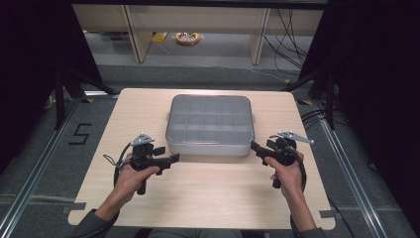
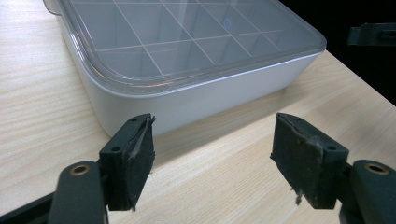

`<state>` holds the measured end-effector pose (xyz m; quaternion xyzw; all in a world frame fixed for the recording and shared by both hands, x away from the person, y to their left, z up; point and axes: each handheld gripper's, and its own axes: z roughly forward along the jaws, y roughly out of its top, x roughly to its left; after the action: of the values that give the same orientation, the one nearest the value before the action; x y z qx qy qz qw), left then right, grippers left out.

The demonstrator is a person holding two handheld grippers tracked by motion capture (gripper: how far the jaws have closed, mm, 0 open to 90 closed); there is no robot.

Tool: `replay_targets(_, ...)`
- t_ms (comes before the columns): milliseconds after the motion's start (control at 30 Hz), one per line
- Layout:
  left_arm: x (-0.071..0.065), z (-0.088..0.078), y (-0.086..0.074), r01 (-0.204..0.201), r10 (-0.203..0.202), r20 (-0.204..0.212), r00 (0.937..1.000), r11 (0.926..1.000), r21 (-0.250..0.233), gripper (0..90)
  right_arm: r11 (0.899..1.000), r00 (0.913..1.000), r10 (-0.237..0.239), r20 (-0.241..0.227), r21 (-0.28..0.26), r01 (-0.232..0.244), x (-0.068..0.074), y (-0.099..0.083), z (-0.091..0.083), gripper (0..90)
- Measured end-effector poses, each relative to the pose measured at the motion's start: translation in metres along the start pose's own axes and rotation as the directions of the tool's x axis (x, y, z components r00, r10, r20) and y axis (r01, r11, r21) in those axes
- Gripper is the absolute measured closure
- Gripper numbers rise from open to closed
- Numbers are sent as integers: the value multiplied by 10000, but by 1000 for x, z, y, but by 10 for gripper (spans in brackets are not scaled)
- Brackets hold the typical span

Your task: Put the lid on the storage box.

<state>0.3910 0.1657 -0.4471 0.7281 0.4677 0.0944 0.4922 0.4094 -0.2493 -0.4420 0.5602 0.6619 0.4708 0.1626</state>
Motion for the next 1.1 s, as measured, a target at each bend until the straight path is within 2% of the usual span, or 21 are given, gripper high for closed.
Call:
replay_targets(33, 0, 0, -1, -51, 51, 52, 10000, 10000, 20, 292, 10000, 10000, -37, -37, -50, 37, 0, -1, 0, 291)
replay_targets(67, 0, -1, -1, -67, 67, 55, 10000, 10000, 30, 291, 9990, 9990, 437, -40, 47, -437, 6, -1, -2, 290)
replay_targets(100, -1, -1, -1, -41, 41, 40, 10000, 10000, -19, 291, 9999, 9999, -88, -87, -134, 87, 2, -1, -1, 289)
replay_targets(133, -2, -1, -2, -49, 49, 75, 10000, 10000, -9, 290, 9999, 9998, -128, -131, 28, 128, 3, -1, -3, 287)
replay_targets(200, -4, -2, -3, -88, 89, 122, 9999, 9999, -53, 289, 9999, 9997, 21, -231, -124, -24, 6, -2, -4, 276)
replay_targets(267, -5, -2, -4, -86, 86, 186, 9998, 10000, 4, 287, 9997, 9996, -213, -199, -106, 211, 8, -4, -6, 251)
replay_targets(400, -9, -2, -8, -223, 222, 288, 9993, 9997, 32, 285, 10000, 9992, 17, -387, -49, -19, 12, -5, -9, 215)
replay_targets(433, -10, -2, -10, -261, 259, 351, 9990, 9997, 28, 284, 9995, 9989, -246, -404, -216, 238, 11, -7, -8, 206)
replay_targets(567, -12, -1, -14, -296, 293, 421, 9987, 9995, 55, 282, 9994, 9985, -360, -407, -12, 360, 15, -10, -12, 175)
replay_targets(600, -13, -1, -16, -289, 287, 442, 9986, 9996, 51, 282, 10000, 9987, 82, -493, -39, -84, 19, -12, -12, 173)
replay_targets(633, -14, -1, -17, -288, 283, 444, 9986, 9995, 95, 282, 9997, 9979, -226, -608, -129, 219, 17, -13, -12, 173)
replay_targets(667, -14, -1, -19, -322, 316, 436, 9985, 9994, 131, 280, 9999, 9984, -17, -563, 149, 25, 21, -16, -15, 174)
replay_targets(700, -15, 1, -22, -285, 274, 448, 9986, 9993, 226, 280, 9997, 9971, -256, -716, -27, 255, 20, -17, -14, 174)
replay_targets(733, -15, 1, -24, -287, 273, 514, 9983, 9992, 273, 280, 9998, 9979, -16, -648, 218, 31, 23, -19, -15, 175)
replay_targets(767, -15, 2, -26, -284, 267, 483, 9985, 9990, 350, 279, 9996, 9968, -257, -751, 81, 264, 21, -20, -14, 176)
replay_targets(800, -15, 2, -27, -274, 256, 463, 9986, 9989, 385, 279, 9996, 9977, 109, -666, 286, -90, 24, -22, -16, 177)
replay_targets(933, -16, 1, -33, -301, 278, 546, 9981, 9987, 419, 277, 9993, 9968, 92, -799, 374, -62, 26, -27, -17, 177)
replay_targets(967, -16, 0, -34, -336, 312, 595, 9977, 9986, 405, 277, 9985, 9962, -451, -740, 283, 473, 23, -28, -16, 177)
replay_targets(1033, -17, -1, -35, -312, 282, 626, 9976, 9984, 479, 277, 9977, 9966, -501, -649, 417, 529, 24, -29, -18, 178)
replay_targets(1067, -18, -1, -37, -307, 282, 623, 9977, 9987, 399, 276, 9986, 9974, -140, -704, 490, 175, 27, -31, -19, 178)
replay_targets(1100, -18, -2, -38, -413, 387, 603, 9974, 9983, 422, 276, 9990, 9974, -125, -706, 423, 155, 28, -32, -19, 178)
